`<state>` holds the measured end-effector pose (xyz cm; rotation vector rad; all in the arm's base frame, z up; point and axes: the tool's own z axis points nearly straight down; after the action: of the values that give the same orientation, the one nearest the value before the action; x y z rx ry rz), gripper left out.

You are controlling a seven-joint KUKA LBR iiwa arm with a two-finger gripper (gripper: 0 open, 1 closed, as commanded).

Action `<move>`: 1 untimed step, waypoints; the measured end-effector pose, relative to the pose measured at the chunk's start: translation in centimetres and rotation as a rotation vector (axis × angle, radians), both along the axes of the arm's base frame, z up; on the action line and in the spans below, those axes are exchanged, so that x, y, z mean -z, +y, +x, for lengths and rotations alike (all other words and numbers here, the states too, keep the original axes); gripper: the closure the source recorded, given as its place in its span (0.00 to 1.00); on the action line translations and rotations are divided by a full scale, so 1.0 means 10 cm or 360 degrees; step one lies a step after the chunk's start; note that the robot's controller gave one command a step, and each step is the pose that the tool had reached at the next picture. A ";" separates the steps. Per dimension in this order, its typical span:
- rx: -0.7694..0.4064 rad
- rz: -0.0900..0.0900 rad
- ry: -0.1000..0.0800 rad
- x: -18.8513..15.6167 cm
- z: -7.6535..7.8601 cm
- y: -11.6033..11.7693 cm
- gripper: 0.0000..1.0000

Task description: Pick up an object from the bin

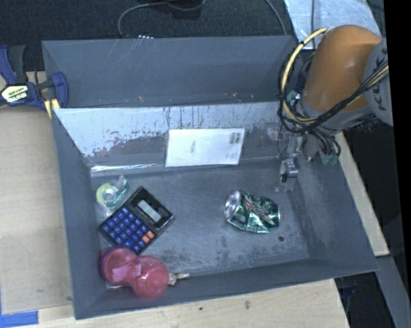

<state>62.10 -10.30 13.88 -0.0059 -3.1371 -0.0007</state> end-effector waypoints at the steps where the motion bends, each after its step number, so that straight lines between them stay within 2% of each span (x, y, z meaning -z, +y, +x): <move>1: -0.0003 -0.0002 -0.0012 -0.05 0.02 0.00 0.00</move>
Offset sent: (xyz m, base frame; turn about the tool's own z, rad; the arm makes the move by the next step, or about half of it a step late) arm -0.0490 -0.0145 -0.0688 -0.1272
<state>62.28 -10.28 14.38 -0.0032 -3.1450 0.0011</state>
